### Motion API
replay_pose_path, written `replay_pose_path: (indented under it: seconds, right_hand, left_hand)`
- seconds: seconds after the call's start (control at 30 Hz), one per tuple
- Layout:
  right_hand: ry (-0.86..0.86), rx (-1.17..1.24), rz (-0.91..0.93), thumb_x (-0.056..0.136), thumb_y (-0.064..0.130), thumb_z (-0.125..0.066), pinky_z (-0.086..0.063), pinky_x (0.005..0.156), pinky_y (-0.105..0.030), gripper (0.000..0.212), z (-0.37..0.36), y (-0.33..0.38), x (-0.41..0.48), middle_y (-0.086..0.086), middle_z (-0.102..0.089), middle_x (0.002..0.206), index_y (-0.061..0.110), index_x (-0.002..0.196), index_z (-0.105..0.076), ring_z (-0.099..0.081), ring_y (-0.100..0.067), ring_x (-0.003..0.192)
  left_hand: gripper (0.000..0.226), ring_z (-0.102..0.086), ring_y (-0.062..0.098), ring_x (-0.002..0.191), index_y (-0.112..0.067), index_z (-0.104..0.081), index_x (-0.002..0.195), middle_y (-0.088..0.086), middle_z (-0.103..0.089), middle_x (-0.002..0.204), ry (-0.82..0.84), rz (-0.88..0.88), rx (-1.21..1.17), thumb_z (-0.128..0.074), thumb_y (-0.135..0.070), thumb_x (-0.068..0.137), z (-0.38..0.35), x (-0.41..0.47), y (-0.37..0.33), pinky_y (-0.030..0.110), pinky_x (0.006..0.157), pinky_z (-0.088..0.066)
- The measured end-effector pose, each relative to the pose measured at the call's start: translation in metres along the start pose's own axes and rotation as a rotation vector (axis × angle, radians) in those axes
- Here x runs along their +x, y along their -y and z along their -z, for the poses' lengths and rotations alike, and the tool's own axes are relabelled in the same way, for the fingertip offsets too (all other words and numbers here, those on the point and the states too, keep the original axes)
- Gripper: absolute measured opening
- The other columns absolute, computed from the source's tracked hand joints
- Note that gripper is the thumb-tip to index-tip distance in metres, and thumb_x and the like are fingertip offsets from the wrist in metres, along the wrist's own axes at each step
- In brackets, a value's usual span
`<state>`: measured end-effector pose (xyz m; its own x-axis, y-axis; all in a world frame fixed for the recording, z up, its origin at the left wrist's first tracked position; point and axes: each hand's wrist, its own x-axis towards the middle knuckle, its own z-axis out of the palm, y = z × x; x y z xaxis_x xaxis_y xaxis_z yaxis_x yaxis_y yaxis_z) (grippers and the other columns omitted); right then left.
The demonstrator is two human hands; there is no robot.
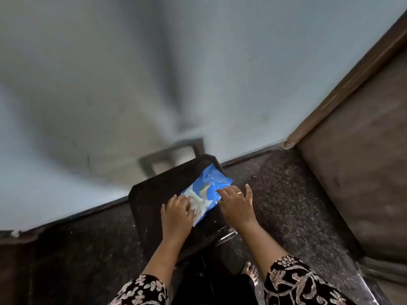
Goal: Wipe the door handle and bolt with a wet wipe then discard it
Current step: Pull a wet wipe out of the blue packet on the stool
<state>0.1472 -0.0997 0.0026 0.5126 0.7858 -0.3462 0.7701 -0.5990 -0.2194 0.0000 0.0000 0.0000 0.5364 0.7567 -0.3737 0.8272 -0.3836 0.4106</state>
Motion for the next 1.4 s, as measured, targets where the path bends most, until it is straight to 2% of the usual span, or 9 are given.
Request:
replay_pose_path:
  seconds: [0.17, 0.3, 0.43, 0.63, 0.8, 0.93, 1.07, 1.2, 1.4]
  right_hand:
    - [0.003, 0.0, 0.008, 0.096, 0.032, -0.042, -0.015, 0.111, -0.046, 0.034, -0.016, 0.019, 0.017, 0.005, -0.053, 0.13, 0.03, 0.13, -0.047, -0.041, -0.019, 0.129]
    - [-0.009, -0.036, 0.02, 0.095, 0.036, -0.043, -0.034, 0.095, -0.039, 0.032, -0.022, 0.028, 0.031, 0.003, -0.057, 0.122, 0.031, 0.124, -0.055, -0.05, -0.022, 0.118]
    - [0.017, -0.023, -0.013, 0.095, 0.037, -0.044, -0.041, 0.086, -0.039, 0.033, -0.03, 0.033, 0.039, -0.001, -0.059, 0.12, 0.027, 0.124, -0.054, -0.055, -0.025, 0.112]
    - [-0.017, 0.112, -0.116, 0.093, 0.032, -0.051, -0.045, 0.078, -0.036, 0.026, -0.035, 0.042, 0.046, -0.003, -0.061, 0.114, 0.021, 0.116, -0.056, -0.058, -0.026, 0.105]
    - [-0.079, 0.311, -0.148, 0.096, 0.037, -0.044, -0.045, 0.066, -0.032, 0.028, -0.036, 0.049, 0.045, -0.003, -0.065, 0.104, 0.018, 0.104, -0.062, -0.062, -0.024, 0.094]
    - [0.002, 0.248, -0.146, 0.094, 0.037, -0.049, -0.045, 0.073, -0.035, 0.028, -0.039, 0.05, 0.043, -0.002, -0.063, 0.11, 0.019, 0.112, -0.059, -0.059, -0.025, 0.101]
    - [-0.028, 0.322, -0.244, 0.097, 0.024, -0.036, -0.041, 0.066, -0.032, 0.025, -0.043, 0.047, 0.045, -0.011, -0.068, 0.1, 0.016, 0.106, -0.059, -0.063, -0.03, 0.089]
    - [-0.025, 0.429, -0.27, 0.095, 0.019, -0.032, -0.043, 0.068, -0.033, 0.033, -0.041, 0.044, 0.048, -0.009, -0.068, 0.102, 0.022, 0.118, -0.055, -0.061, -0.029, 0.088]
    - [-0.032, 0.175, -0.284, 0.095, 0.021, -0.043, -0.042, 0.06, -0.031, 0.018, -0.04, 0.036, 0.051, -0.008, -0.067, 0.093, 0.023, 0.109, -0.054, -0.064, -0.029, 0.084]
  left_hand:
    - [0.039, -0.027, 0.016, 0.14, -0.025, -0.053, 0.131, -0.006, -0.045, 0.143, -0.015, -0.061, 0.0, -0.051, -0.031, 0.093, -0.009, 0.011, 0.005, 0.047, 0.116, -0.02]
    - [0.038, -0.022, 0.018, 0.142, -0.026, -0.052, 0.132, -0.003, -0.04, 0.148, -0.013, -0.07, -0.003, -0.048, -0.032, 0.095, -0.017, 0.011, 0.012, 0.048, 0.116, -0.02]
    - [0.041, -0.018, 0.019, 0.144, -0.027, -0.048, 0.135, -0.002, -0.035, 0.15, 0.005, -0.091, -0.006, -0.047, -0.032, 0.095, -0.021, 0.014, 0.017, 0.047, 0.117, -0.019]
    - [0.045, -0.017, 0.02, 0.144, -0.025, -0.045, 0.138, 0.0, -0.034, 0.151, 0.006, -0.119, -0.008, -0.048, -0.031, 0.094, -0.023, 0.022, 0.015, 0.047, 0.116, -0.02]
    - [0.045, -0.02, 0.021, 0.143, -0.024, -0.045, 0.137, 0.001, -0.036, 0.15, -0.014, -0.091, -0.021, -0.05, -0.028, 0.093, -0.026, 0.023, 0.012, 0.046, 0.116, -0.023]
    - [0.045, -0.023, 0.02, 0.141, -0.02, -0.046, 0.137, 0.002, -0.038, 0.149, -0.013, -0.059, -0.037, -0.051, -0.026, 0.093, -0.03, 0.021, 0.012, 0.042, 0.114, -0.027]
    - [0.052, -0.023, 0.021, 0.14, -0.023, -0.037, 0.142, 0.003, -0.037, 0.148, -0.004, -0.063, -0.046, -0.052, -0.026, 0.092, -0.033, 0.02, 0.011, 0.045, 0.113, -0.029]
    - [0.057, -0.026, 0.023, 0.139, -0.026, -0.032, 0.145, 0.005, -0.037, 0.147, -0.009, -0.113, -0.019, -0.052, -0.024, 0.091, -0.038, 0.02, 0.008, 0.043, 0.111, -0.032]
    - [0.054, -0.024, 0.023, 0.139, -0.026, -0.036, 0.143, 0.005, -0.035, 0.148, -0.005, -0.13, -0.013, -0.049, -0.024, 0.091, -0.042, 0.022, 0.003, 0.042, 0.111, -0.03]
